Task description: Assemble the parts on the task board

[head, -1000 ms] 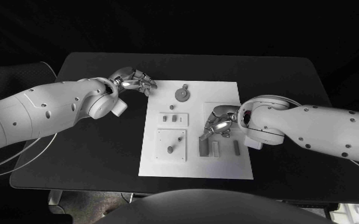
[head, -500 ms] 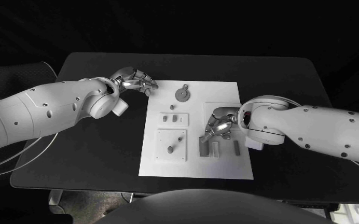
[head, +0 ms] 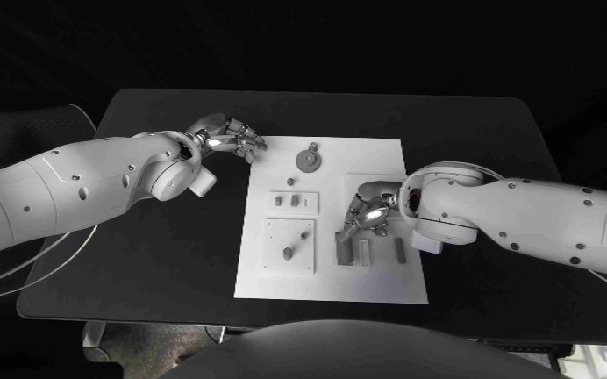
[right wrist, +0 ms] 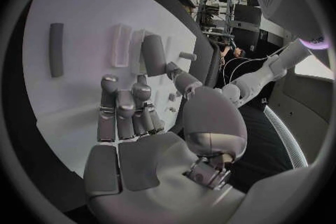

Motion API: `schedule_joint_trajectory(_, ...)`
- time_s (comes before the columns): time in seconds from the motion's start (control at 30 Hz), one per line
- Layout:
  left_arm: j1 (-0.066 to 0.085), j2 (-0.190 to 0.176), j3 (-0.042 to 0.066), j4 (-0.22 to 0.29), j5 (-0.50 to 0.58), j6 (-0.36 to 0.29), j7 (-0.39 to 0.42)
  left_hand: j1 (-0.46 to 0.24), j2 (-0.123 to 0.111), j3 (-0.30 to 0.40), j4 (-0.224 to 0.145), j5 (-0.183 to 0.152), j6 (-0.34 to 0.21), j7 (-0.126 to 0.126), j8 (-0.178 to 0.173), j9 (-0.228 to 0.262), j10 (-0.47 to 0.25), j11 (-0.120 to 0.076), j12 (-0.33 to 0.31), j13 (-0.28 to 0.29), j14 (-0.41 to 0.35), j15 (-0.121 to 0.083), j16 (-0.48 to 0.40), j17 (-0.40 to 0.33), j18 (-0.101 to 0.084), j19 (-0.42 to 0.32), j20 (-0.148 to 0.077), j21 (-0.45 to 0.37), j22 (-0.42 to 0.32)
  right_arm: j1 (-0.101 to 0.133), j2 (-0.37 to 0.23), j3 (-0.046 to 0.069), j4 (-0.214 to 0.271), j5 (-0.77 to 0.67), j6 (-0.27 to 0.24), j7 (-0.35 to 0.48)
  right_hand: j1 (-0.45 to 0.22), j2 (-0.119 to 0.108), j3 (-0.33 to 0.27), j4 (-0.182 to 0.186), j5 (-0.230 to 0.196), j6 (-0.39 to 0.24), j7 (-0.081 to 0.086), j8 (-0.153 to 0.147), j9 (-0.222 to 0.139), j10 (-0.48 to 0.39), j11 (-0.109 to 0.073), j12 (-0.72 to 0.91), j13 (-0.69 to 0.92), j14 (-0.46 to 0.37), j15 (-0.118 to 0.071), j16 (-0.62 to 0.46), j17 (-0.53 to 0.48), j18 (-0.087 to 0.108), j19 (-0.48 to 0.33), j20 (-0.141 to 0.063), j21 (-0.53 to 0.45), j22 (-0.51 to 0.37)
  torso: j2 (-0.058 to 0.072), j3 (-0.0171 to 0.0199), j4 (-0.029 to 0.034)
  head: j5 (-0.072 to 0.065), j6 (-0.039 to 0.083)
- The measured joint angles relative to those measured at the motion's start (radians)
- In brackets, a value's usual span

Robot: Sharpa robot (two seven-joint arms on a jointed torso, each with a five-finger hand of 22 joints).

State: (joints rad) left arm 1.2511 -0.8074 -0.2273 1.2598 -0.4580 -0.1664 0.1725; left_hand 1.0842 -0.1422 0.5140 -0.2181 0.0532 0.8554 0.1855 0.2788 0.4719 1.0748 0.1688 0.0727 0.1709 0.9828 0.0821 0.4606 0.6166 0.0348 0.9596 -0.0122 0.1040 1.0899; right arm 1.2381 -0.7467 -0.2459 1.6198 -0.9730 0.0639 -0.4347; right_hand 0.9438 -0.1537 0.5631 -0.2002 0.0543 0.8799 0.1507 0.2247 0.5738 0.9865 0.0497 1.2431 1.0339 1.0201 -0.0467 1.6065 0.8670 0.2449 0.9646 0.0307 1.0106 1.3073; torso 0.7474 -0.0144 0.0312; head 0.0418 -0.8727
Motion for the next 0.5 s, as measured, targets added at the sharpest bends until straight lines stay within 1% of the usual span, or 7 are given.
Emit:
schedule_joint_trajectory(0.03, 0.000, 0.000, 0.000, 0.000, 0.000, 0.000, 0.000, 0.000, 0.000, 0.000, 0.000, 0.000, 0.000, 0.000, 0.000, 0.000, 0.000, 0.000, 0.000, 0.000, 0.000, 0.000, 0.000, 0.000, 0.000, 0.000, 0.000, 0.000, 0.000, 0.000, 0.000, 0.000, 0.000, 0.000, 0.000, 0.000, 0.000, 0.000, -0.002, -0.002, 0.000, 0.000, 0.000, 0.001, 0.000, 0.000, 0.000, 0.000, 0.000, 0.001, -0.001, 0.000, 0.000, 0.000, 0.000, 0.000, 0.000, 0.000, 0.000, 0.0000, 0.0002, 0.000, 0.000)
schedule_joint_trajectory(0.1, 0.000, 0.000, 0.000, 0.001, 0.000, 0.000, 0.000, 0.000, 0.000, 0.000, 0.000, 0.000, 0.000, 0.000, 0.000, 0.000, 0.000, 0.000, 0.000, 0.000, 0.000, 0.000, 0.000, 0.001, -0.003, 0.000, 0.000, -0.004, 0.001, -0.002, 0.002, 0.000, -0.002, 0.000, -0.001, 0.002, 0.003, 0.017, -0.003, -0.008, 0.000, 0.000, 0.000, 0.002, -0.001, 0.000, 0.000, 0.000, -0.002, 0.001, -0.001, 0.003, 0.000, 0.000, 0.000, 0.000, 0.000, 0.000, 0.000, 0.0000, 0.0006, 0.001, 0.000)
schedule_joint_trajectory(0.13, 0.000, -0.001, 0.000, 0.001, 0.000, 0.000, 0.000, 0.000, 0.000, 0.000, 0.000, 0.000, 0.000, 0.000, 0.000, 0.000, 0.000, 0.000, 0.000, 0.000, 0.000, 0.000, 0.000, 0.001, 0.003, 0.000, 0.000, -0.004, 0.001, -0.002, 0.002, 0.000, -0.003, 0.000, -0.001, 0.002, 0.007, 0.023, -0.003, -0.014, 0.000, 0.003, -0.002, 0.005, -0.003, 0.000, 0.000, 0.002, -0.003, 0.001, -0.001, 0.004, -0.001, 0.000, 0.000, 0.000, 0.000, 0.000, 0.000, 0.0000, 0.0009, 0.001, 0.000)
schedule_joint_trajectory(0.2, 0.000, -0.001, 0.000, 0.001, 0.000, 0.000, -0.001, 0.000, 0.000, 0.000, 0.000, 0.000, 0.000, 0.000, 0.000, 0.000, 0.000, 0.000, 0.000, 0.000, 0.000, 0.000, 0.000, 0.001, 0.005, 0.000, 0.000, -0.004, 0.001, -0.002, 0.002, 0.000, -0.004, 0.000, -0.002, 0.004, 0.012, 0.032, -0.006, -0.023, 0.000, 0.006, -0.003, 0.007, -0.006, 0.000, 0.000, 0.004, -0.005, 0.002, -0.002, 0.004, -0.001, 0.001, 0.000, 0.000, 0.000, 0.000, 0.001, -0.0001, 0.0009, 0.001, 0.000)
schedule_joint_trajectory(0.27, 0.000, -0.002, 0.000, 0.001, 0.000, 0.000, -0.001, 0.000, 0.000, 0.000, 0.000, 0.000, 0.000, 0.000, 0.000, 0.000, -0.003, -0.003, 0.000, 0.000, 0.000, 0.000, 0.000, 0.001, 0.010, 0.000, 0.000, -0.004, 0.001, -0.002, 0.001, 0.000, -0.004, 0.000, -0.002, 0.006, 0.016, 0.040, -0.007, -0.030, 0.000, 0.011, -0.007, 0.012, -0.006, 0.004, -0.004, 0.004, -0.006, 0.002, -0.002, 0.004, -0.002, 0.001, 0.000, 0.000, 0.000, 0.000, 0.000, -0.0002, 0.0008, 0.002, 0.000)
schedule_joint_trajectory(0.4, 0.000, -0.002, 0.000, 0.001, -0.001, 0.000, -0.002, 0.000, 0.000, 0.000, 0.000, 0.000, 0.000, 0.000, 0.000, 0.000, -0.003, -0.003, 0.000, 0.000, 0.000, 0.000, 0.000, 0.001, 0.010, 0.000, 0.000, -0.004, 0.001, -0.002, 0.001, 0.001, -0.004, 0.001, -0.002, 0.009, 0.022, 0.056, -0.012, -0.042, 0.000, 0.019, -0.015, 0.020, -0.005, 0.004, -0.004, 0.004, -0.010, 0.005, -0.005, 0.004, -0.003, 0.001, 0.000, 0.000, 0.000, 0.000, 0.000, -0.0003, 0.0004, 0.003, 0.000)
schedule_joint_trajectory(0.5, 0.000, -0.002, 0.000, 0.001, -0.001, 0.000, -0.002, 0.000, 0.000, 0.000, 0.000, 0.000, 0.000, 0.000, 0.000, 0.000, -0.003, -0.003, 0.000, 0.000, 0.000, 0.000, 0.000, 0.002, 0.010, 0.000, 0.000, -0.004, 0.001, -0.002, 0.001, 0.001, -0.004, 0.001, -0.003, 0.011, 0.023, 0.073, -0.012, -0.054, 0.000, 0.027, -0.022, 0.025, -0.005, 0.004, -0.011, 0.004, -0.012, 0.006, -0.005, 0.004, -0.004, 0.002, 0.000, 0.000, 0.000, 0.000, 0.000, -0.0003, -0.0002, 0.003, 0.000)
